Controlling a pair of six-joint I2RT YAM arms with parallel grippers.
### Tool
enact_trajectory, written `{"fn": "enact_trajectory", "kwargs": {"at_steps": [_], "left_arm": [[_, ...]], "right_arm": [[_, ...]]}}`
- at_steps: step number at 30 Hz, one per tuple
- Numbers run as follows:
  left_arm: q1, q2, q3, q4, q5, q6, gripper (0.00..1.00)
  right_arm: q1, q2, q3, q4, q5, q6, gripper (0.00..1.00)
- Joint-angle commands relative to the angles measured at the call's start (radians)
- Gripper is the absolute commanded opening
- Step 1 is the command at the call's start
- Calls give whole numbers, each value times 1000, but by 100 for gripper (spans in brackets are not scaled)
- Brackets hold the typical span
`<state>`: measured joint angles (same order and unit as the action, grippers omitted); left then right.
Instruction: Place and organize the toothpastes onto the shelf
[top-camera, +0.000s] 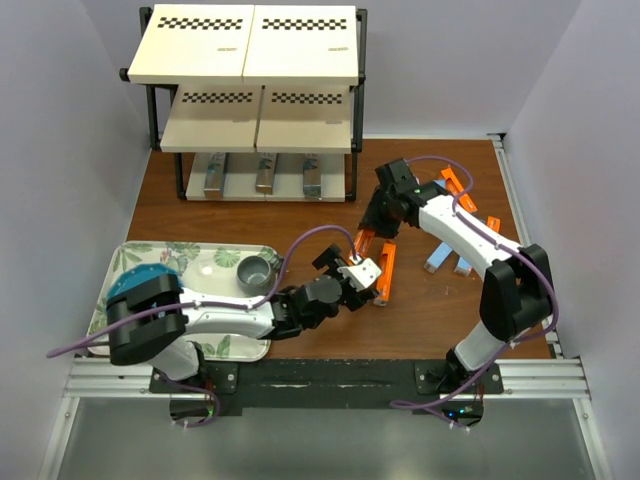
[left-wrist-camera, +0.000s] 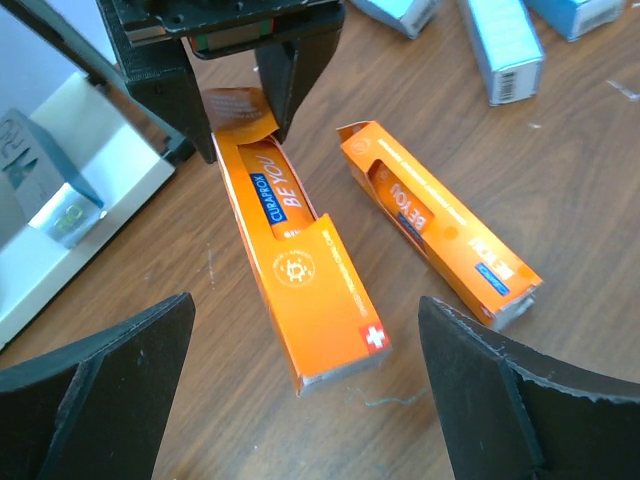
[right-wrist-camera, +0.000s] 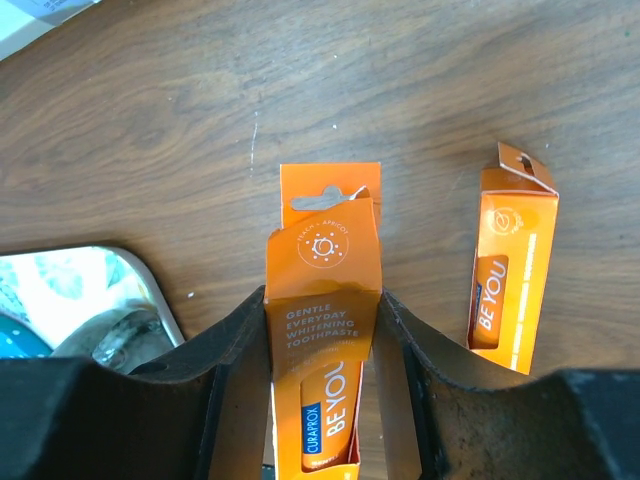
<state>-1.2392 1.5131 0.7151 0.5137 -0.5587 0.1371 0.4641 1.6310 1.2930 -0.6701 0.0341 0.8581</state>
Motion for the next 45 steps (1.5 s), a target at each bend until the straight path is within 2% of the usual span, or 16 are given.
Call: {"fn": "enact_trajectory", "kwargs": {"at_steps": [1,6,12,19,22,26,31,33,37,40,45], "left_arm": [[-6,59,76,77,-154,10,98],[-8,116,101,80,-202,2,91],[-8,139,109,98,-216,19,72],[-8,136,113,89,-211,18,45],[-8,128,113,74,-216,-1,40],[-6,116,107,54,-214,-24,35],[9,69,86,31,-184,-79,28],[36,44,77,3,-143,-111,25],[73,-37,38,-15,-98,-166,19],[96,-100,20,-63,-84,-204,18],[184,-256,-19,-167,-17,-267,18]], "right_arm": [[2,-63,-18,26,-26,41,19],[2,-82,-40,35,-33,55,19],[2,-92,-61,47,-33,65,20],[2,-91,-69,56,-33,65,20],[2,-86,-73,64,-33,73,22],[2,-86,-75,79,-57,79,35],[2,-94,-63,96,-62,75,66],[2,-109,-66,116,-63,62,71],[2,-152,-81,182,-53,16,89],[1,-189,-74,184,-37,-31,96],[2,-295,-89,256,-2,-146,98]]}}
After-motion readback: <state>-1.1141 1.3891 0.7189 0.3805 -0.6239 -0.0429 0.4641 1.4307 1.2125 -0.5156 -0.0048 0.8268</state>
